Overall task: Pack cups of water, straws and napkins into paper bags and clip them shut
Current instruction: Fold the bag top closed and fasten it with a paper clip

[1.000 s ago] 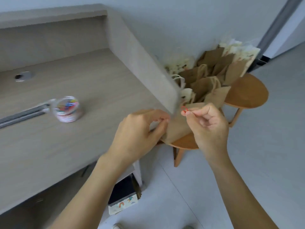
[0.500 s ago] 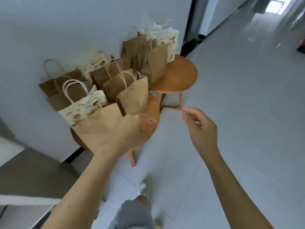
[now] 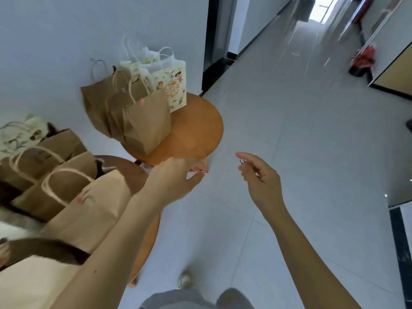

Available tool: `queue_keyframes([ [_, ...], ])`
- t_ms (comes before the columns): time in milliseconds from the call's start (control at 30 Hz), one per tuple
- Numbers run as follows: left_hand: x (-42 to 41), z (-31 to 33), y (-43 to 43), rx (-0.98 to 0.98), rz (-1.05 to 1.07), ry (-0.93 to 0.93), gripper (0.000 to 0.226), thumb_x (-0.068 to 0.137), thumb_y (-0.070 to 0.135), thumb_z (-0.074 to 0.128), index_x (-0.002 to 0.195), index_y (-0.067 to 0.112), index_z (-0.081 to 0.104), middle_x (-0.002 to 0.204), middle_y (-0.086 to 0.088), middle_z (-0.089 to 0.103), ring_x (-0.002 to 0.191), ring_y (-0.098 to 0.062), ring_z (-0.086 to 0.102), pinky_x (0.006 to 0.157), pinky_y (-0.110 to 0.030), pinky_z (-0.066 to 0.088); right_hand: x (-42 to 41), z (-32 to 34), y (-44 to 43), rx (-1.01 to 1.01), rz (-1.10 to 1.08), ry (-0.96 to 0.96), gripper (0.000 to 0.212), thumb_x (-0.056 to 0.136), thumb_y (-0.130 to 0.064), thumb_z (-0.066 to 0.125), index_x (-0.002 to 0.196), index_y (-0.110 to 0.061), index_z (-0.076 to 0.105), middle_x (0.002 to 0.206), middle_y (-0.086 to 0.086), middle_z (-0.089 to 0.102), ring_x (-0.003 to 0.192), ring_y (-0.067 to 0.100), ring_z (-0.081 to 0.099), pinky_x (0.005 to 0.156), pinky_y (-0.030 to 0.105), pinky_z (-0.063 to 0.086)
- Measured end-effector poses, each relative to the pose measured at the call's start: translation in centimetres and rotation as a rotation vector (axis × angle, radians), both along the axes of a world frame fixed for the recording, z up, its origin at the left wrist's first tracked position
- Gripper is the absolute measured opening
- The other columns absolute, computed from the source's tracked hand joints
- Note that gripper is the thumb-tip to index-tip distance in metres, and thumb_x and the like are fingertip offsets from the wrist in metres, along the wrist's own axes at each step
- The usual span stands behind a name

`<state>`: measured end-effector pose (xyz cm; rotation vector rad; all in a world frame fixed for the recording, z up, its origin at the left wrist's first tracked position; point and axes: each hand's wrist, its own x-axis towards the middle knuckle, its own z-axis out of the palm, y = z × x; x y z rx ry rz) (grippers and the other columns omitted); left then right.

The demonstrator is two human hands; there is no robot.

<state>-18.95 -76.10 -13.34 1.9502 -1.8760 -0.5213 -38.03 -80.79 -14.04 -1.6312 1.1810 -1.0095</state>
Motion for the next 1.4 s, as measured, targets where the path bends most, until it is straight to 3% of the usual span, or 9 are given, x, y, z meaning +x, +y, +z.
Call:
queue_keyframes([
  [167, -0.2, -0.4, -10.1, 0.093, 0.015, 0.025, 0.017, 0.088, 0.04, 0.049, 0.101, 0.041, 0.06, 0.098, 0.024, 0.06, 0.087, -0.011, 0.065, 0.067, -0.038, 0.057, -0.2, -0.6, -10.5, 0.036, 0.007, -0.019, 0.03, 0.091, -0.008, 0.052, 0.088, -0.036, 0.065, 0.081, -0.015, 0.065, 0.073, -0.002, 0.056, 0.068, 0.011, 0.045],
  [300, -0.4, -1.0, -18.1, 0.133, 0.086, -0.033, 0.024, 0.092, 0.036, 0.051, 0.115, 0.032, 0.06, 0.111, 0.016, 0.063, 0.1, -0.009, 0.06, 0.083, -0.033, 0.053, 0.0, -1.5, -20.2, 0.04, 0.092, -0.006, 0.027, 0.09, -0.011, 0.053, 0.087, -0.037, 0.062, 0.078, -0.012, 0.066, 0.073, -0.003, 0.059, 0.071, 0.013, 0.046],
  [567, -0.2, 0.2, -30.3, 0.151, 0.323, -0.065, 0.026, 0.094, 0.037, 0.049, 0.117, 0.031, 0.058, 0.113, 0.016, 0.061, 0.102, -0.007, 0.058, 0.083, -0.028, 0.05, 2.5, -1.0, -37.1, 0.088, 0.389, -0.016, 0.018, 0.092, -0.015, 0.055, 0.086, -0.031, 0.061, 0.082, -0.011, 0.071, 0.081, -0.001, 0.063, 0.074, 0.012, 0.048],
  [833, 5.5, -2.2, -38.4, 0.188, 0.491, -0.022, 0.025, 0.093, 0.039, 0.049, 0.115, 0.034, 0.058, 0.114, 0.017, 0.061, 0.1, -0.008, 0.058, 0.085, -0.035, 0.051, 9.6, -3.3, -47.7, 0.091, 0.582, 0.051, 0.019, 0.091, -0.014, 0.055, 0.084, -0.03, 0.062, 0.087, -0.013, 0.07, 0.085, -0.001, 0.064, 0.081, 0.021, 0.05],
  [1000, 11.7, -3.9, -44.2, 0.205, 0.554, 0.015, 0.026, 0.093, 0.036, 0.05, 0.116, 0.031, 0.059, 0.114, 0.014, 0.062, 0.104, -0.008, 0.056, 0.09, -0.034, 0.049, 16.3, -4.2, -53.8, 0.043, 0.632, 0.142, 0.021, 0.09, -0.018, 0.059, 0.082, -0.037, 0.062, 0.083, -0.027, 0.065, 0.088, -0.006, 0.058, 0.079, 0.012, 0.046],
  [1267, 19.2, -4.9, -50.2, 0.297, 0.677, 0.087, 0.024, 0.092, 0.035, 0.05, 0.115, 0.034, 0.059, 0.114, 0.013, 0.062, 0.107, -0.011, 0.057, 0.088, -0.035, 0.048, 25.4, -4.7, -61.0, 0.159, 0.702, 0.078, 0.016, 0.091, -0.017, 0.057, 0.086, -0.031, 0.06, 0.091, -0.009, 0.069, 0.09, 0.004, 0.064, 0.072, 0.016, 0.05],
  [1400, 21.1, -5.5, -52.0, 0.305, 0.796, 0.074, 0.026, 0.094, 0.035, 0.048, 0.117, 0.032, 0.059, 0.115, 0.013, 0.062, 0.106, -0.01, 0.056, 0.082, -0.027, 0.046, 29.5, -5.8, -64.1, 0.306, 0.824, 0.012, 0.014, 0.091, -0.008, 0.054, 0.087, -0.021, 0.059, 0.087, -0.006, 0.069, 0.08, -0.002, 0.065, 0.065, 0.012, 0.049],
])
